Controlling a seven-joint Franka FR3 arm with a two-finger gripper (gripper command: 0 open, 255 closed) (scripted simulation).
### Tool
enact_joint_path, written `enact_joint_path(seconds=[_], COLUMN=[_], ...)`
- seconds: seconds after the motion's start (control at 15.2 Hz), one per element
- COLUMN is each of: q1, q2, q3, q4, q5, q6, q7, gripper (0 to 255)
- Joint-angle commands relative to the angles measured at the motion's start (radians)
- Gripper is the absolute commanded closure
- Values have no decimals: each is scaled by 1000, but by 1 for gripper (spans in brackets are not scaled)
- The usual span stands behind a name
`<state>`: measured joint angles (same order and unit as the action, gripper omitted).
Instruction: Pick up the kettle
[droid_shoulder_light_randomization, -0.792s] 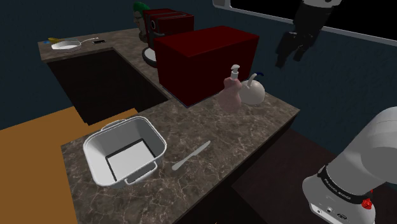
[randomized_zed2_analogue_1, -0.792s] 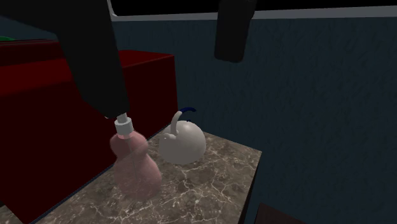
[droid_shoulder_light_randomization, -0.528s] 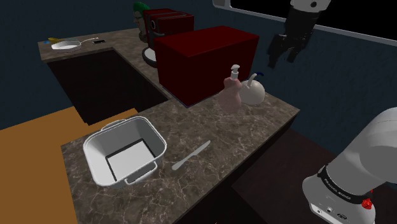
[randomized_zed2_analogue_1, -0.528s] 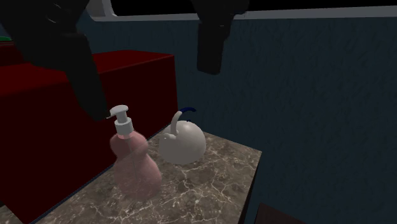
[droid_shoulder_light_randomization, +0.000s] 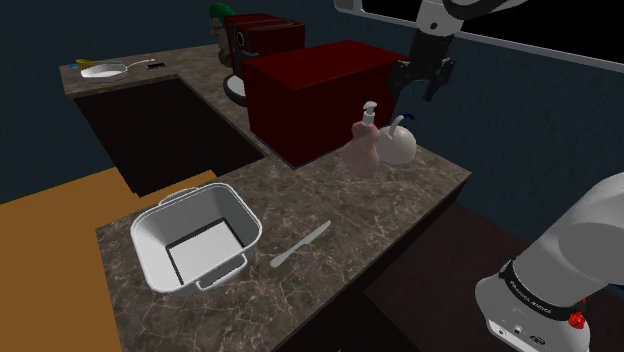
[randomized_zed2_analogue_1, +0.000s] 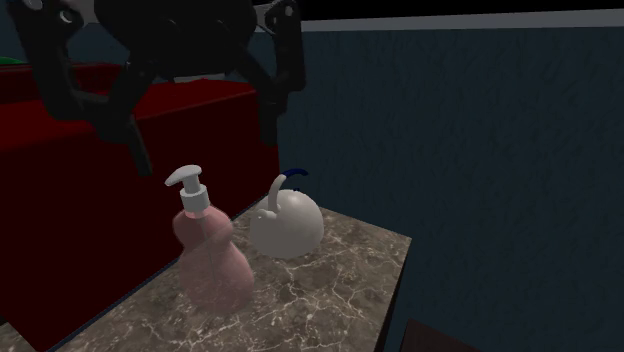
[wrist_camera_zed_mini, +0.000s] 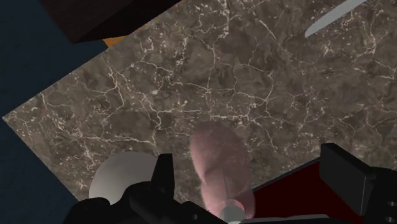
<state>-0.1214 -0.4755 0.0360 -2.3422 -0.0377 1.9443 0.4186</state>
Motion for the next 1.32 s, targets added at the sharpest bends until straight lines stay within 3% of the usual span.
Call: enact_joint_path(seconds=[0.0, 0.59, 1.25], q1=[-22, -112, -186], q2=[72, 375, 672], q3=[3, -26, -102], q4=[22, 188, 407], q5=[-4, -33, -28], q6=[52, 190, 269], q7=[60, 288, 502], gripper=[0, 0, 0])
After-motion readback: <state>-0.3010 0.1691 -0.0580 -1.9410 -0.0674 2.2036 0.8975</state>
